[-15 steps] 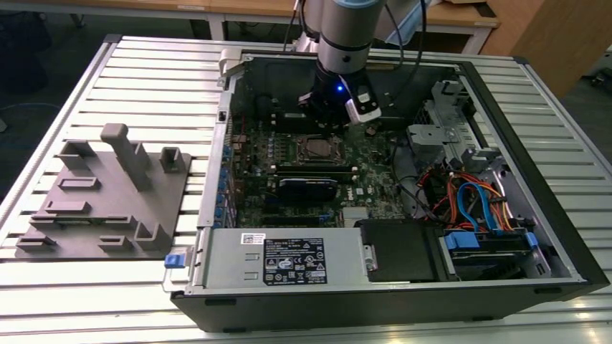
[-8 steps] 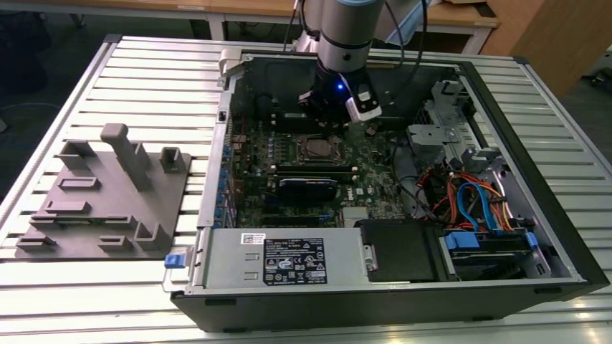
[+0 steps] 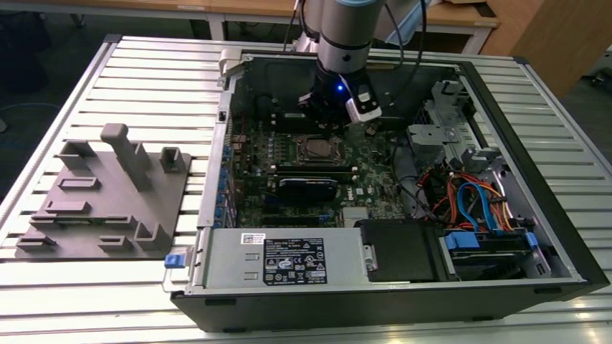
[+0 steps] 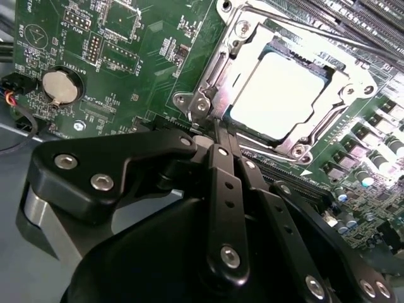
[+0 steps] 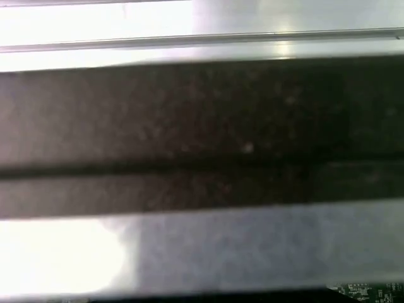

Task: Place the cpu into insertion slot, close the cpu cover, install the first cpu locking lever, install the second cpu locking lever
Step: 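Install the first cpu locking lever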

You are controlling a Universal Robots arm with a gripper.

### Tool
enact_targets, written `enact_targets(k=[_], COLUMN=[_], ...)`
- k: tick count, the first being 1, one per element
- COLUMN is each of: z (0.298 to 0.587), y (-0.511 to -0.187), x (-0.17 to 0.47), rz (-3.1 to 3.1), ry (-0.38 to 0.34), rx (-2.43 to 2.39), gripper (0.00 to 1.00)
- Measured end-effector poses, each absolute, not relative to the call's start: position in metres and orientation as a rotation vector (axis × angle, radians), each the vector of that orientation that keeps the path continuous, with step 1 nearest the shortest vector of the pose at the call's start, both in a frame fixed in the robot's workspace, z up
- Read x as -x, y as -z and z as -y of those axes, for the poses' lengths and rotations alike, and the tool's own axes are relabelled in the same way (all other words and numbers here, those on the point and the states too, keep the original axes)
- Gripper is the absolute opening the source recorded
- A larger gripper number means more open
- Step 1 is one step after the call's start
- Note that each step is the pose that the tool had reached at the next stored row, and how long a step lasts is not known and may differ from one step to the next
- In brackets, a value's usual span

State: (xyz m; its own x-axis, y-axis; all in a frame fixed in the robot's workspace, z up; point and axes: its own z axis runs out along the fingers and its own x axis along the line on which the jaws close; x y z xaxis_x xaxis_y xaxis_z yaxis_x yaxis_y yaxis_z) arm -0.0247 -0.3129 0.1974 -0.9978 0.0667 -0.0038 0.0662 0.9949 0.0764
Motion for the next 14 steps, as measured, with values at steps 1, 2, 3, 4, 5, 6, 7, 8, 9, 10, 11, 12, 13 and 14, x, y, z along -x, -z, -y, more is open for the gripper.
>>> enact_targets(k=[1, 2, 3, 4, 5, 6, 7, 8, 9, 10, 11, 12, 13, 14], z=[0.313, 0.313, 0.313, 0.313, 0.313, 0.313, 0.313, 0.313, 0.313, 0.313, 0.313, 0.313, 0.313, 0.313], y=[-0.197, -0.197, -0.197, -0.197, -0.197, -0.198, -0.198, -0.199, -0.2, -0.2, -0.201, -0.201, -0.202, -0.202], x=[0.025, 0.025, 0.025, 0.025, 0.025, 0.025, 0.025, 0.027, 0.028, 0.031, 0.033, 0.036, 0.04, 0.043], rz=[-3.131, -3.131, -3.131, -3.131, -3.131, -3.131, -3.13, -3.13, -3.131, -3.13, -3.13, -3.13, -3.13, -3.129], ry=[-0.119, -0.118, -0.118, -0.118, -0.12, -0.125, -0.13, -0.136, -0.141, -0.148, -0.155, -0.163, -0.171, -0.178], rx=[-0.104, -0.104, -0.104, -0.104, -0.104, -0.104, -0.105, -0.104, -0.104, -0.104, -0.105, -0.104, -0.104, -0.105], gripper=[0.11, 0.11, 0.11, 0.11, 0.11, 0.11, 0.11, 0.11, 0.11, 0.11, 0.11, 0.11, 0.11, 0.11])
